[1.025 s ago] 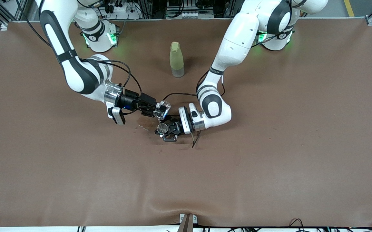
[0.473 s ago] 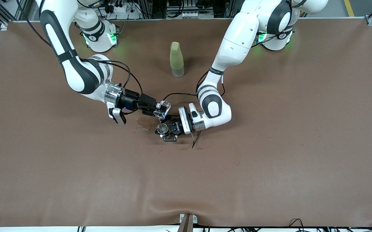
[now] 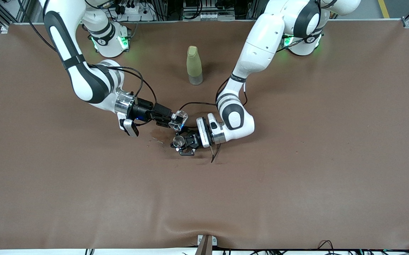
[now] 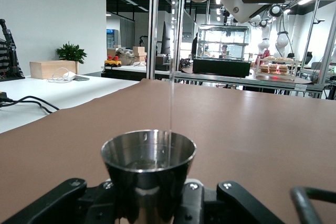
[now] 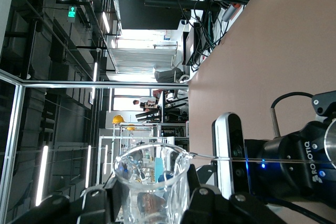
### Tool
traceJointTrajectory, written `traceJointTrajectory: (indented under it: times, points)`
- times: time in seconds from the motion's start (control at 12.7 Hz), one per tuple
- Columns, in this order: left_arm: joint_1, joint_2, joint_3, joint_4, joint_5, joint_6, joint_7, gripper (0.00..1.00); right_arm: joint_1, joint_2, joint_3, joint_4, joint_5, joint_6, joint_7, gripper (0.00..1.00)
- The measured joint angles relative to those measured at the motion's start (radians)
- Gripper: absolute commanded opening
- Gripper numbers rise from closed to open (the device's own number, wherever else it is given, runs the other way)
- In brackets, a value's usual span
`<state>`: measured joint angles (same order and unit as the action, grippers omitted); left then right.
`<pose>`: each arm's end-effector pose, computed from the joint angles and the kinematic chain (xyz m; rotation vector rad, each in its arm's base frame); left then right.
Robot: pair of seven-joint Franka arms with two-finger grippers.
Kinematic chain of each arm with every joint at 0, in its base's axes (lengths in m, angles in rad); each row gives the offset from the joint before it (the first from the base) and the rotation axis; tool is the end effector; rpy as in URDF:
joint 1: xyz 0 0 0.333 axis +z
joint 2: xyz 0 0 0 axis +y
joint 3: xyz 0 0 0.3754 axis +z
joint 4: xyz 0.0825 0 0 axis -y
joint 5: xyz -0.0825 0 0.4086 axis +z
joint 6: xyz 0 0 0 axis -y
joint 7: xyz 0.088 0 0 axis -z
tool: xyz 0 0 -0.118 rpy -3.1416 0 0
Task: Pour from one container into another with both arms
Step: 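Pour the liquid from the glass cup into the jigger held by the left gripper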
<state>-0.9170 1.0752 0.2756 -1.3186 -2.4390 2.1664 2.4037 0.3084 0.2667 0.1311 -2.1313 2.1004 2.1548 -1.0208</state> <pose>0.6026 -0.5750 0.1305 1.4828 -1.0946 1.2731 0.5517 0.3033 0.3465 -1.6584 0.2212 -0.2868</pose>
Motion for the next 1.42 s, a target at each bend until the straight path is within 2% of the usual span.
traceJointTrajectory:
  times: [1.42]
  points:
    - [0.000,0.000,0.000,0.000,0.000,0.001,0.001,0.00,0.000,0.000,-0.005,0.000,0.001,-0.001,0.116,0.12]
